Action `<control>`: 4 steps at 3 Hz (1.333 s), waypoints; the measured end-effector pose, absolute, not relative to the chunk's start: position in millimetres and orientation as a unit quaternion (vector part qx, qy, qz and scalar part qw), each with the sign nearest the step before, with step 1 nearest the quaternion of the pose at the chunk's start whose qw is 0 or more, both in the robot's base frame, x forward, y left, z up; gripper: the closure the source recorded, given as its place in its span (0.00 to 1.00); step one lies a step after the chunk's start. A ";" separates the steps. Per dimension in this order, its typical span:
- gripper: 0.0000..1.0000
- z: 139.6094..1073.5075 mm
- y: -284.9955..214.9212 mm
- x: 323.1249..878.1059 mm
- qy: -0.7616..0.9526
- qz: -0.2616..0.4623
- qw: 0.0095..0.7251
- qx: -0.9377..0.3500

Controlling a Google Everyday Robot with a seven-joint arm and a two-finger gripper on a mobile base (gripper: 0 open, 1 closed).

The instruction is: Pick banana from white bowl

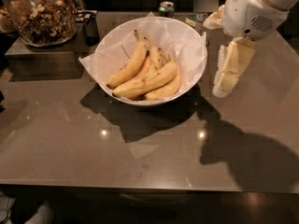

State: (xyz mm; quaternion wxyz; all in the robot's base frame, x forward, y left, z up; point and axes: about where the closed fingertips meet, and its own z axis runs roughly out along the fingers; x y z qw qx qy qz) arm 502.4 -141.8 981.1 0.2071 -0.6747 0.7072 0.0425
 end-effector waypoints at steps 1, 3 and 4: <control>0.00 982.9 -138.6 505.6 0.705 0.042 0.213 -0.676; 0.00 978.5 -110.7 522.3 0.680 0.064 0.221 -0.697; 0.00 971.2 -73.2 536.0 0.639 0.088 0.213 -0.734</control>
Offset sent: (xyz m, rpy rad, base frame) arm 0.0072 0.0078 -0.0031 0.0327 0.0053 0.0007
